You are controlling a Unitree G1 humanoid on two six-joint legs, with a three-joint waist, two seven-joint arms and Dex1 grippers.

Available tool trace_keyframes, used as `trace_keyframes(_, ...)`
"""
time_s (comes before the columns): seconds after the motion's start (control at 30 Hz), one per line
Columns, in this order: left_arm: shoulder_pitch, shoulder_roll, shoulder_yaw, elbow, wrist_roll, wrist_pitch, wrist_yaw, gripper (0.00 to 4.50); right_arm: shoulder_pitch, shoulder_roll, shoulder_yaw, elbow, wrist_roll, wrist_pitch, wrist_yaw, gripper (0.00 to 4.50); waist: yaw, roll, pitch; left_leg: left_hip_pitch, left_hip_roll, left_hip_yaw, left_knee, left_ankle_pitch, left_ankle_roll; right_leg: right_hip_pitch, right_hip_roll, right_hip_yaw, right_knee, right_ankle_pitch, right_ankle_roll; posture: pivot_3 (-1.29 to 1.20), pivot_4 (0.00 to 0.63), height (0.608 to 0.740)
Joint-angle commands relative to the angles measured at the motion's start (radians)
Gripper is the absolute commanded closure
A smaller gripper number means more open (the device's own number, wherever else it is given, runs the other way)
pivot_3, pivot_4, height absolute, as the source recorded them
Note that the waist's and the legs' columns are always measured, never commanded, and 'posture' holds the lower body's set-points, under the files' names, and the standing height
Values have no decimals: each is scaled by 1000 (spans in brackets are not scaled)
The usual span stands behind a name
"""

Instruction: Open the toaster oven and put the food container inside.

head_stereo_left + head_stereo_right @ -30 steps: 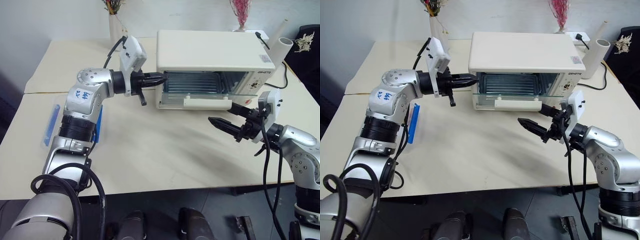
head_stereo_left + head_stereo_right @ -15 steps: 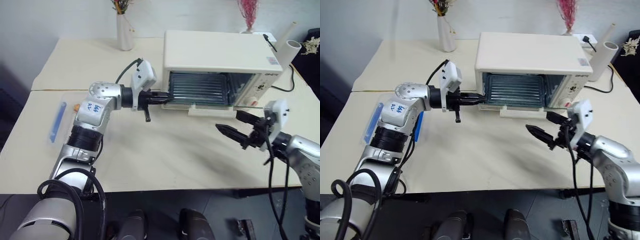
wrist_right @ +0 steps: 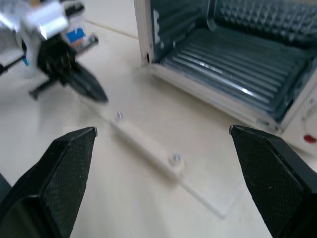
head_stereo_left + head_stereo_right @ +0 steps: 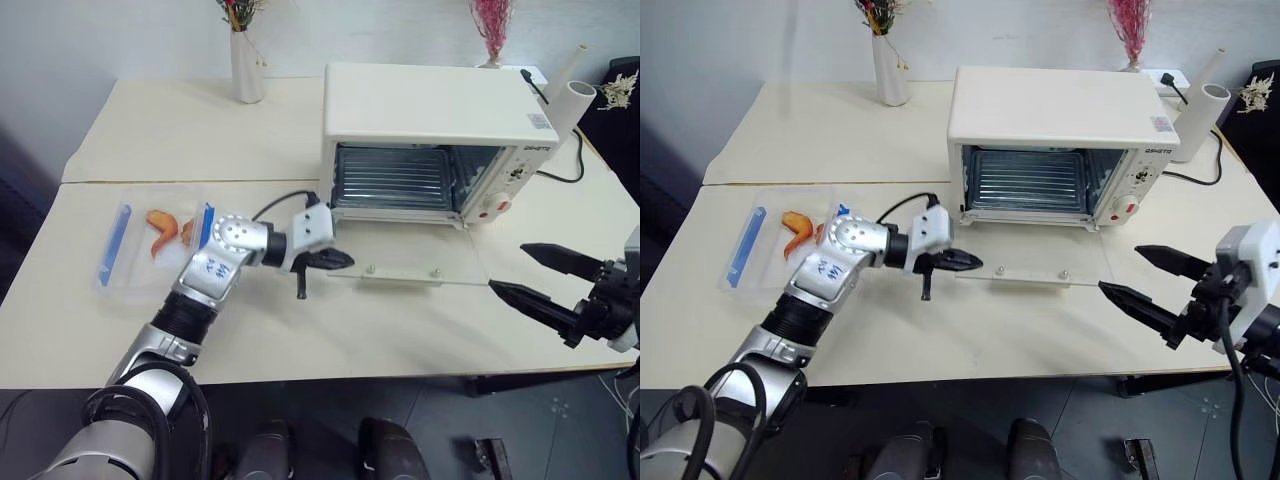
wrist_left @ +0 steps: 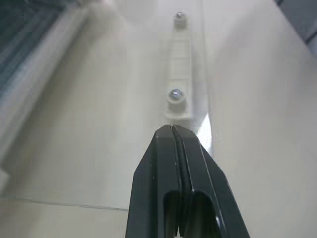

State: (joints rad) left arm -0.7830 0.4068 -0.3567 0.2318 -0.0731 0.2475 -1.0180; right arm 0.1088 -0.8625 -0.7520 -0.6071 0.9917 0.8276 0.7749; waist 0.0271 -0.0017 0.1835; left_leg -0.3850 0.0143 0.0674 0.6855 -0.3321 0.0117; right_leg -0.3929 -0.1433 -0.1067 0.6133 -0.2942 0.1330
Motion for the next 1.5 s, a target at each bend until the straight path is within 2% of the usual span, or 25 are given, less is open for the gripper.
trace_keyframes(0.03, -6, -26, -8, 8, 87, -34, 107, 4488, -32, -27, -4, -50, 71, 2, -35, 0, 4, 0, 0, 0, 0, 0, 0, 0, 0, 0, 0, 0, 0, 0, 0, 0, 150, 740)
trace_keyframes(0.17, 20, -35, 13, -41, 84, 1, 129, 4488, -72, -50, 21, -50, 113, 3, -47, 0, 8, 0, 0, 0, -1, 0, 0, 0, 1, 1, -1, 0, 0, 0, 0, 0, 150, 740)
trace_keyframes(0.37, 101, 65, 150, -375, -44, 221, 103, 4488, -184, -98, 106, 6, 158, -3, -30, 0, -5, 0, 0, -1, 0, -3, 0, 0, 1, 0, -1, 0, 0, 0, 0, 0, 150, 740)
trace_keyframes(0.47, 118, 105, 238, -529, -95, 397, 153, 3923, -249, -102, 200, 41, 121, -20, 0, 0, -3, 0, 0, 0, 0, -4, 0, 0, 1, 0, -1, 0, 0, 0, 0, 0, 150, 740)
trace_keyframes(0.57, 141, 151, 359, -686, -141, 595, 222, 3171, -328, -101, 296, 87, 79, -40, 44, 0, -3, 0, 0, 0, -1, -5, 1, 0, 1, 0, -2, 0, 0, 0, 0, 0, 150, 740)
trace_keyframes(0.7, 177, 164, 570, -892, -231, 909, 318, 1939, -414, -97, 379, 166, 31, -63, 118, 0, -2, -1, 0, -1, 0, -9, 0, 0, 1, 0, -2, 0, 0, 0, 0, 0, 150, 740)
trace_keyframes(0.83, 113, 13, 884, -1073, -283, 1298, 386, 775, -497, -83, 472, 254, -47, -108, 203, 0, 0, -1, 1, -1, -1, -11, 1, 0, 1, 1, -2, -1, 0, 0, 0, 0, 150, 740)
trace_keyframes(0.9, 132, -69, 989, -1168, -290, 1363, 441, 176, -542, -71, 515, 303, -83, -132, 243, 0, -2, -2, 1, -2, -1, -12, 3, 0, 1, 1, -2, -2, 0, 0, 0, 0, 150, 740)
trace_keyframes(0.93, 156, -101, 1020, -1215, -292, 1367, 471, 45, -562, -66, 533, 327, -98, -144, 264, 0, -2, -2, 1, -2, -1, -12, 3, 0, 1, 1, -2, -1, 0, 0, 0, 0, 150, 740)
trace_keyframes(1.03, 235, -172, 1151, -1277, -349, 1367, 649, 45, -642, -44, 597, 403, -151, -179, 323, 0, -6, -2, 1, -2, 0, -13, 3, 0, 0, 1, -2, -1, 0, 0, 0, 0, 150, 740)
trace_keyframes(1.17, 344, -248, 1379, -1279, -575, 1367, 958, 45, -725, -17, 649, 488, -206, -209, 391, 0, -6, -2, 1, -1, 1, -14, 3, 1, -1, 1, -2, -1, 2, 0, 0, 0, 150, 740)
trace_keyframes(1.27, 385, -316, 1504, -1279, -707, 1367, 1195, 45, -756, 1, 667, 517, -228, -216, 417, 0, 0, -4, 1, -1, 2, -14, 3, 1, 0, 1, -4, -1, 1, 0, 0, 0, 150, 740)
trace_keyframes(1.37, 381, -413, 1542, -1279, -731, 1367, 1399, 45, -751, 14, 663, 503, -234, -211, 426, 0, 10, -5, 1, -2, 0, -19, 6, 0, 0, 3, -5, -1, 2, 0, 0, 0, 150, 740)
trace_keyframes(1.5, 369, -471, 1516, -1279, -782, 1367, 1533, 45, -739, 19, 649, 483, -229, -194, 417, 0, 14, -6, 1, -3, -1, -19, 8, 0, 0, 3, -4, 0, 2, 0, 1, 0, 150, 740)
